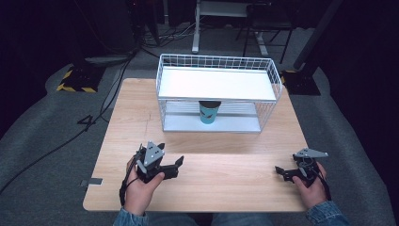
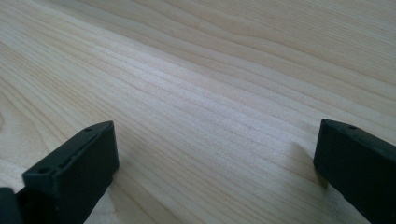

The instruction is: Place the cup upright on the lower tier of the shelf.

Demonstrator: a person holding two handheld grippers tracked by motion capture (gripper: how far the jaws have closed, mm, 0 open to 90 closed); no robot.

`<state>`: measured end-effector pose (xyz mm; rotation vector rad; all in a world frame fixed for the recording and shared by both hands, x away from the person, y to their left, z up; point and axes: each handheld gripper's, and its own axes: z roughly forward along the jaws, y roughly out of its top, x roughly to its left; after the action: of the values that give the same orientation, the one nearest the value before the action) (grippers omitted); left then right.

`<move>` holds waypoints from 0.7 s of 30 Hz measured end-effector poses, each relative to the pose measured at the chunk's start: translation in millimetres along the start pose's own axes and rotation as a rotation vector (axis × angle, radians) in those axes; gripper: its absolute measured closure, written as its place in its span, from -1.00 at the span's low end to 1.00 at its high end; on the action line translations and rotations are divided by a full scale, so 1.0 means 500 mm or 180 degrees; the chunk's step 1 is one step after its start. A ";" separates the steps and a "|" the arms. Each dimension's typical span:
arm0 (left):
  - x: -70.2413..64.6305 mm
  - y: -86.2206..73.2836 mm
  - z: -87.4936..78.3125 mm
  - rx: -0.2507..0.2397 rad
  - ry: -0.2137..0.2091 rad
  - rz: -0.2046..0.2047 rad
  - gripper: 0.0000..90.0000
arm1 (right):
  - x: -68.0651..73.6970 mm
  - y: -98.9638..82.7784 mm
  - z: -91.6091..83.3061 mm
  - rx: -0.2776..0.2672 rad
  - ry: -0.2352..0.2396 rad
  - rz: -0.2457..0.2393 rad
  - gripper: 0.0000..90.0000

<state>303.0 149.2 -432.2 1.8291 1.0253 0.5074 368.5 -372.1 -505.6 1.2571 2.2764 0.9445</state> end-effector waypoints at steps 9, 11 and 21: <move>-0.009 -0.043 -0.024 0.0238 -0.0008 0.0062 -0.58 | 0.000 0.000 0.000 0.0000 0.0000 0.0000 -1.00; -0.008 -0.053 -0.025 0.0299 0.0013 0.0067 -0.58 | 0.000 0.000 0.000 0.0000 0.0000 0.0001 -1.00; 0.019 -0.106 -0.012 0.0598 0.0192 0.0057 -0.58 | 0.000 0.000 0.000 0.0000 0.0000 0.0001 -1.00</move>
<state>281.2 171.0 -476.9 2.0001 1.1303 0.4935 368.5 -372.1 -505.6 1.2575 2.2762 0.9445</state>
